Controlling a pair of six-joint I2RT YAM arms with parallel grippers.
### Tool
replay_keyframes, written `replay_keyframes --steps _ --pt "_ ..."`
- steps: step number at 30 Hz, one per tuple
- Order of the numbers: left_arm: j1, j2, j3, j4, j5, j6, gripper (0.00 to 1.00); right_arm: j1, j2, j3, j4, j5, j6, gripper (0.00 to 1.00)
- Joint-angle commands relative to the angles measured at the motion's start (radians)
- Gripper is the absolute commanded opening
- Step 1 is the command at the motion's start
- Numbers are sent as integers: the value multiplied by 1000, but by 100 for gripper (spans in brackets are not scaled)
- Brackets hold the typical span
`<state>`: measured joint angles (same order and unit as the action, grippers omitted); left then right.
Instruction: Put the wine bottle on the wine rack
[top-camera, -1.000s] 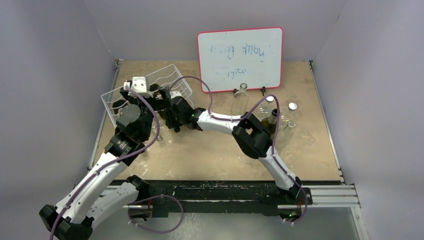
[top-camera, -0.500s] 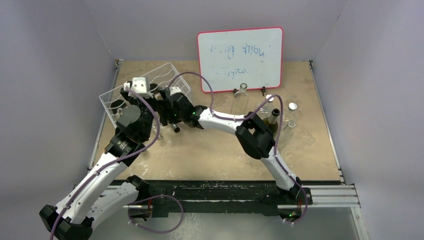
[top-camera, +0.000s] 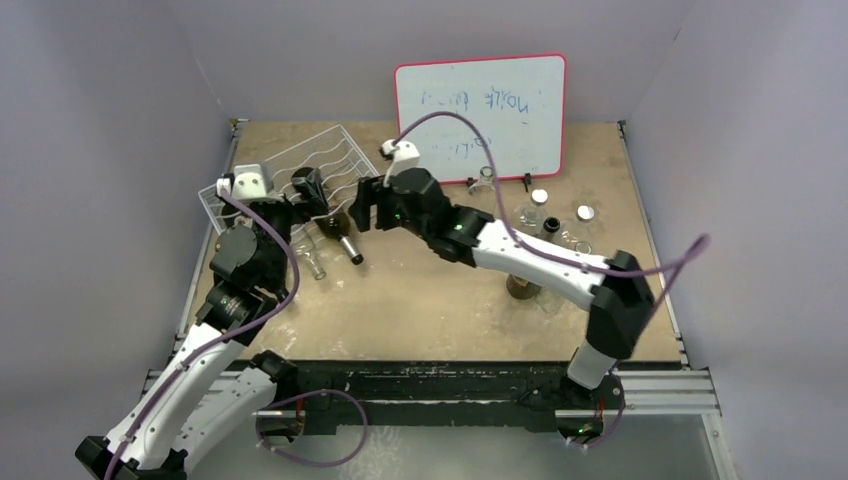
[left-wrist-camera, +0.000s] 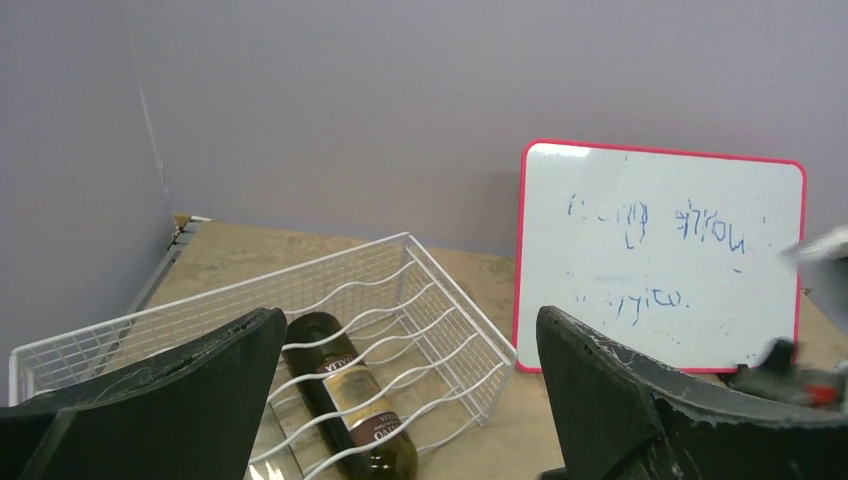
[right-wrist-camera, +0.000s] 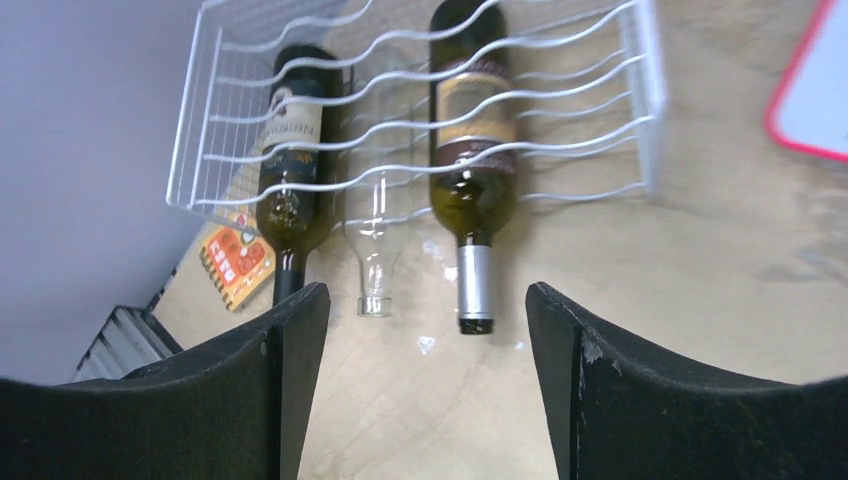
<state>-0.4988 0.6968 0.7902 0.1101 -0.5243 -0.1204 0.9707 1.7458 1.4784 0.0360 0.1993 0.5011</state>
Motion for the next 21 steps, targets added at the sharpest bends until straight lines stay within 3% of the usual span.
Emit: replay_keyframes --steps 1,8,15,21 --pt "8 3 0 52 34 -9 97 -19 -199 -71 -75 228 -51 74" --pt "9 15 6 42 48 -14 97 -38 -366 -67 -307 491 -61 73" --pt "9 47 4 45 30 -14 100 -144 -461 -133 -326 509 -74 73" --pt "9 60 -4 52 65 -14 100 -224 -446 -176 -333 481 -85 72"
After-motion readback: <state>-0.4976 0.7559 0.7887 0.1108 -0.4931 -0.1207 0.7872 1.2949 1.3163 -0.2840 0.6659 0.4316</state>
